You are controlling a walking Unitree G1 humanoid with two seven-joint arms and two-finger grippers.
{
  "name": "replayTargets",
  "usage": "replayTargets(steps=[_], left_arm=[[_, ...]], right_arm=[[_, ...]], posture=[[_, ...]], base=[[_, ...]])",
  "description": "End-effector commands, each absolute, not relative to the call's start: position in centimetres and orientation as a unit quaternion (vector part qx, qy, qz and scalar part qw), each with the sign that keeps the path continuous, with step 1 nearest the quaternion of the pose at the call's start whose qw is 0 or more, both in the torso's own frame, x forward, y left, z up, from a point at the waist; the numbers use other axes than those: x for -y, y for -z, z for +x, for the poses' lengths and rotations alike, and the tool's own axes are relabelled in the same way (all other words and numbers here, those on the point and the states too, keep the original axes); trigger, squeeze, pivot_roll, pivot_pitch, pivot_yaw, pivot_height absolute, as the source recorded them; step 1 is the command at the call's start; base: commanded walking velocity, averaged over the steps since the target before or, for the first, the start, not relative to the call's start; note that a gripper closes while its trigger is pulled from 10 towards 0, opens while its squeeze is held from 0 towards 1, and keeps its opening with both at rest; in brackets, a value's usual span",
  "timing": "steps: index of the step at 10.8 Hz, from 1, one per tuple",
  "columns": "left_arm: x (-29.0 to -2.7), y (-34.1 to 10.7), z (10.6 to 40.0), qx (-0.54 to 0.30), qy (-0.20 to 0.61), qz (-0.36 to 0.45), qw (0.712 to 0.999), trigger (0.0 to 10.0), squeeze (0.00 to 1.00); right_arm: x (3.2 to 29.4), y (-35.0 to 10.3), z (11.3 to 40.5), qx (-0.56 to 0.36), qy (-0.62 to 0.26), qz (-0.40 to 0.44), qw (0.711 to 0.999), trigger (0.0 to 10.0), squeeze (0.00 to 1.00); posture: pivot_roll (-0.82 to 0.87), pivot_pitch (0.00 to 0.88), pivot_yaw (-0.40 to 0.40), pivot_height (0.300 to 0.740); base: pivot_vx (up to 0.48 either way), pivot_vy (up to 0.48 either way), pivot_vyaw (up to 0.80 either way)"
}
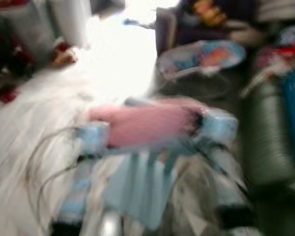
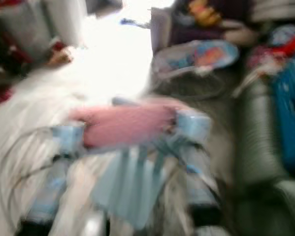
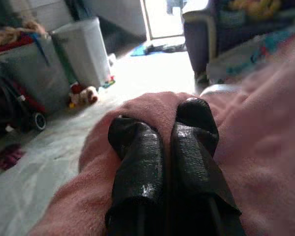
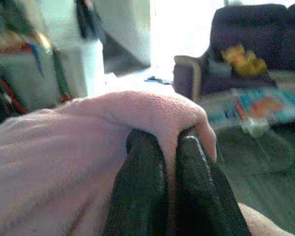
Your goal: Move the pillow to the sofa
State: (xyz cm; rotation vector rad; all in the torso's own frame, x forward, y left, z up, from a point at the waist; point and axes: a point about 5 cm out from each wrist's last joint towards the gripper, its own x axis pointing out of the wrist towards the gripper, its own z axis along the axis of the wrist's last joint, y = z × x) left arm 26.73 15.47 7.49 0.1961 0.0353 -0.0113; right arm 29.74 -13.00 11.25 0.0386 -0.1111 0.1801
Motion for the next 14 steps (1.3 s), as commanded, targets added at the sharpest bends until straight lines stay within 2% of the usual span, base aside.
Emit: replayTargets(steps=[1, 2, 3, 6, 8, 10, 12, 14], left_arm=[[-13.2, -8.4, 27.2, 0.005, 0.04, 0.091, 0.995, 4.9, 0.0], [-13.2, -8.4, 27.2, 0.003, 0.04, 0.094, 0.995, 8.4, 0.0], [-13.2, -8.4, 27.4, 0.002, 0.037, 0.095, 0.995, 10.0, 0.0], [-13.5, -9.3, 28.6, 0.0, 0.019, 0.092, 0.996, 10.0, 0.0], [-12.9, -9.5, 28.1, 0.0, 0.033, 0.087, 0.996, 10.0, 0.0], [-12.4, -9.2, 27.3, -0.024, 0.057, 0.049, 0.997, 10.0, 0.0], [-12.7, -9.1, 27.2, -0.025, 0.052, 0.048, 0.997, 10.0, 0.0], [-12.9, -9.4, 27.4, -0.027, 0.053, 0.044, 0.997, 10.0, 0.0]], right_arm=[[15.9, -10.1, 29.0, 0.032, -0.042, 0.012, 0.999, 10.0, 0.0], [16.0, -10.0, 29.0, 0.03, -0.041, 0.016, 0.999, 10.0, 0.0], [16.1, -9.9, 29.2, 0.024, -0.033, 0.008, 0.999, 10.0, 0.0], [16.6, -10.6, 29.8, 0.022, -0.022, 0.009, 0.999, 10.0, 0.0], [16.7, -10.8, 29.7, 0.026, -0.02, -0.014, 0.999, 10.0, 0.0], [16.6, -10.1, 29.0, 0.018, -0.018, 0.009, 1.0, 10.0, 0.0], [16.8, -8.7, 28.4, -0.019, -0.001, 0.024, 1.0, 10.0, 0.0], [17.5, -9.0, 28.7, -0.019, 0.005, 0.021, 1.0, 10.0, 0.0]], posture=[[-0.01, 0.0, -0.01, 0.74], [-0.01, 0.0, -0.012, 0.74], [-0.01, 0.0, -0.012, 0.74], [-0.01, 0.0, 0.004, 0.74], [-0.01, 0.0, -0.002, 0.74], [0.0, 0.0, -0.011, 0.74], [0.0, 0.0, -0.019, 0.74], [-0.01, 0.0, -0.019, 0.74]], base=[[0.0, 0.0, 0.0], [0.0, 0.0, 0.0], [0.0, 0.0, 0.0], [0.0, 0.0, 0.0], [0.0, 0.0, 0.0], [0.0, 0.0, 0.0], [0.0, 0.0, 0.0], [0.0, 0.0, 0.0]])
